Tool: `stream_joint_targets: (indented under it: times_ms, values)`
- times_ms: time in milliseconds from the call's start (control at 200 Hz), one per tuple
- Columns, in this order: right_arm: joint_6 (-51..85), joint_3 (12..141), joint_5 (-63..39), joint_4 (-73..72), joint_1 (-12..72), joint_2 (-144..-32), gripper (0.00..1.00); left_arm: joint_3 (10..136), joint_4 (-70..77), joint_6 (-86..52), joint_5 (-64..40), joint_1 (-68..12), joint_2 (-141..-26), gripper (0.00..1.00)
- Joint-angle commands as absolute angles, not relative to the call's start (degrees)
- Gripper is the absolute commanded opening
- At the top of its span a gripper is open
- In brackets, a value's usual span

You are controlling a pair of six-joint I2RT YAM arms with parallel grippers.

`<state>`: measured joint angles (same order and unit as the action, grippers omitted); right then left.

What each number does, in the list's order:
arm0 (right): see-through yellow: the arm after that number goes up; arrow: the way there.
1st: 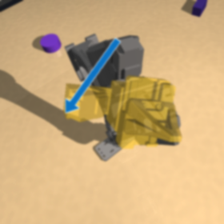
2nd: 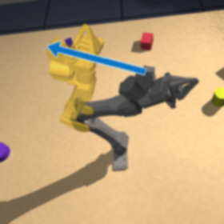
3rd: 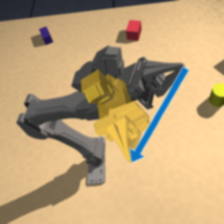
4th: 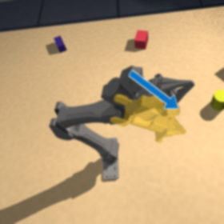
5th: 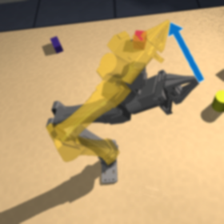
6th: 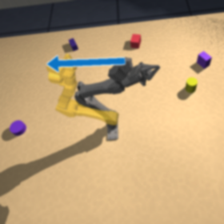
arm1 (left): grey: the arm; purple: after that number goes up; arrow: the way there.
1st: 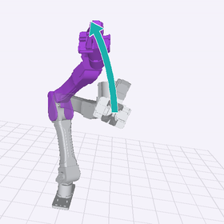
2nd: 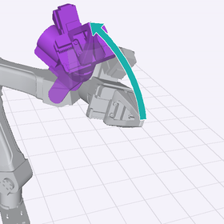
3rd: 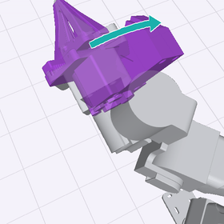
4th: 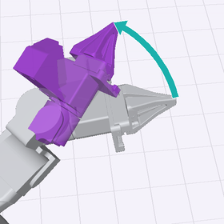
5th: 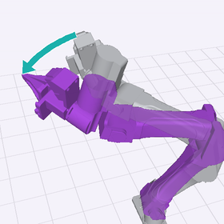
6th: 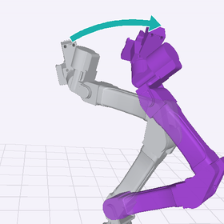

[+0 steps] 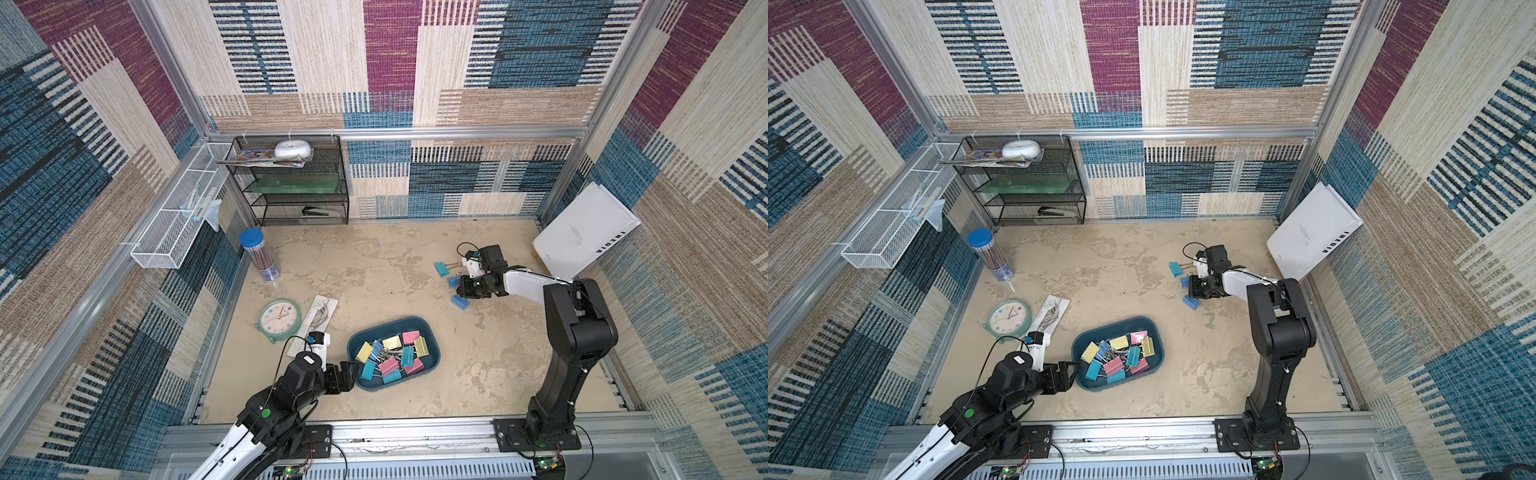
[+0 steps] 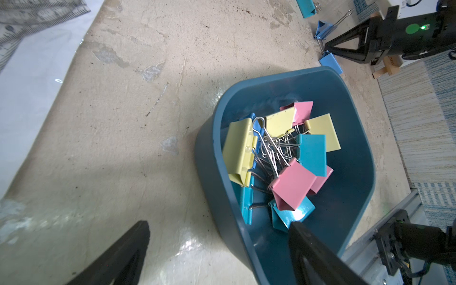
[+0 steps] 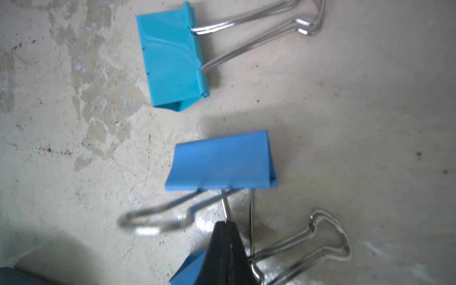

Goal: Put the binder clips in the storage box
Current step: Adjust the binder clip at the center of the board.

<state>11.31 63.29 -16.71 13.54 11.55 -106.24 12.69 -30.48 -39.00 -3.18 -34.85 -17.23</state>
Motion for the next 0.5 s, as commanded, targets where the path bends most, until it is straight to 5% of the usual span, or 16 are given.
stream_joint_targets:
  times_ms: [0, 130, 200, 401, 496]
  values:
    - [8.85, 62.93, -16.26, 16.55, 11.6, -102.95, 0.0, 12.46, -30.09, -38.93, -3.59, -34.8, -17.3, 0.92]
    - [10.93, 61.62, -16.71, 17.31, 11.58, -97.14, 0.0, 12.42, -29.97, -38.84, -3.78, -34.76, -17.26, 0.92]
    - [15.11, 59.58, -16.65, 17.61, 11.6, -93.66, 0.28, 12.46, -29.97, -38.73, -3.93, -34.8, -17.17, 0.92]
    - [26.96, 48.86, -19.51, 14.88, 10.84, -85.7, 0.64, 12.32, -30.32, -38.84, -3.95, -34.8, -16.14, 0.92]
    - [31.74, 42.89, -25.31, 7.97, 10.76, -83.37, 0.72, 12.29, -30.54, -38.77, -3.96, -34.8, -15.6, 0.92]
